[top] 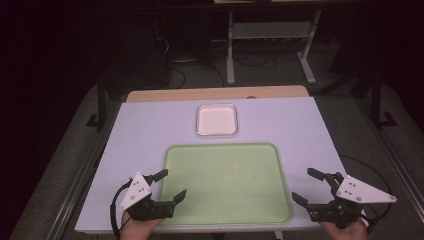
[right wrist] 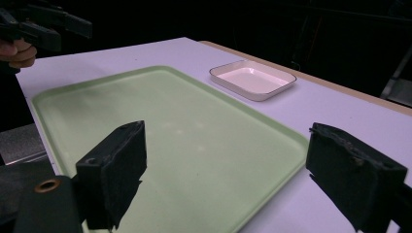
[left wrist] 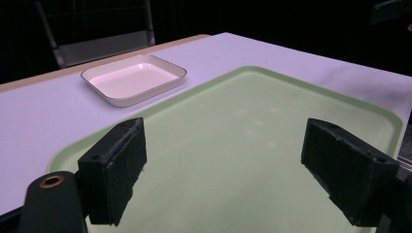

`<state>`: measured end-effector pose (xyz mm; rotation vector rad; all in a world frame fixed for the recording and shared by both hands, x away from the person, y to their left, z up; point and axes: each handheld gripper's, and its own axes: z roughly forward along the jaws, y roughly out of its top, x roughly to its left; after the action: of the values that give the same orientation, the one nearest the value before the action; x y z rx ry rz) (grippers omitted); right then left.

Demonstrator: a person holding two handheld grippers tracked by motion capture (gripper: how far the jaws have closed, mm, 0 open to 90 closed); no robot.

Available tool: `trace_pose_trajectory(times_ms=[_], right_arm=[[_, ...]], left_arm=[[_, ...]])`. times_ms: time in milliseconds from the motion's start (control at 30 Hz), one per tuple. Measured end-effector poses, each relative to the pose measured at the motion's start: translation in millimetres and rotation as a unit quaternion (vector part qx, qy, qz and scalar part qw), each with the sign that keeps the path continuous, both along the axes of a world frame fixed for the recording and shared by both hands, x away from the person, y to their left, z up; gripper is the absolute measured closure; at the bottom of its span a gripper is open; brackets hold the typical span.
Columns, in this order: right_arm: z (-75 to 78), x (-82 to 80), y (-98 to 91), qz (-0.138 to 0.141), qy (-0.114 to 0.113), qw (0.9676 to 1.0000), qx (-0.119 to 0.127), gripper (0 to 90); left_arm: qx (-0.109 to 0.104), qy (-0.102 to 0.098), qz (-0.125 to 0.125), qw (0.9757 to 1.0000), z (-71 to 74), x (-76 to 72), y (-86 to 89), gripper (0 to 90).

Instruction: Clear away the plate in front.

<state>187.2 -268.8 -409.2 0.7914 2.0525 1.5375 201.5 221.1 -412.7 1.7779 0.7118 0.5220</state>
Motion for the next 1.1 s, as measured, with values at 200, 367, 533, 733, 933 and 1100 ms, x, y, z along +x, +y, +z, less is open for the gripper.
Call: trace_pose_trajectory(times_ms=[200,367,533,733,933,1100], right_arm=[[-0.4,-0.5,-0.5,0.001,-0.002,1.0,0.0,13.8],[0.0,-0.9,-0.7,0.002,-0.004,1.0,-0.001,13.8],[0.4,-2.6,0.1,0.002,-0.006,1.0,-0.001,13.8],[1.0,-3.4,0.9,0.003,-0.008,1.0,-0.002,13.8],[0.4,-3.7,1.2,0.003,-0.007,1.0,-0.003,13.8],[0.7,-5.1,-0.4,0.0,-0.01,1.0,-0.001,13.9]], left_arm=[[-0.001,0.005,0.004,1.0,-1.1,1.6,-0.1,15.8],[-0.002,0.008,0.004,1.0,-0.9,1.6,0.7,16.0],[-0.013,0.013,0.001,0.9998,-0.9,1.6,1.6,17.1],[-0.016,0.017,0.0,0.9997,-0.8,2.3,2.2,17.0],[-0.013,0.021,-0.001,0.9997,0.0,5.3,1.1,16.8],[-0.01,0.028,-0.007,0.9995,1.0,8.8,-3.2,16.9]])
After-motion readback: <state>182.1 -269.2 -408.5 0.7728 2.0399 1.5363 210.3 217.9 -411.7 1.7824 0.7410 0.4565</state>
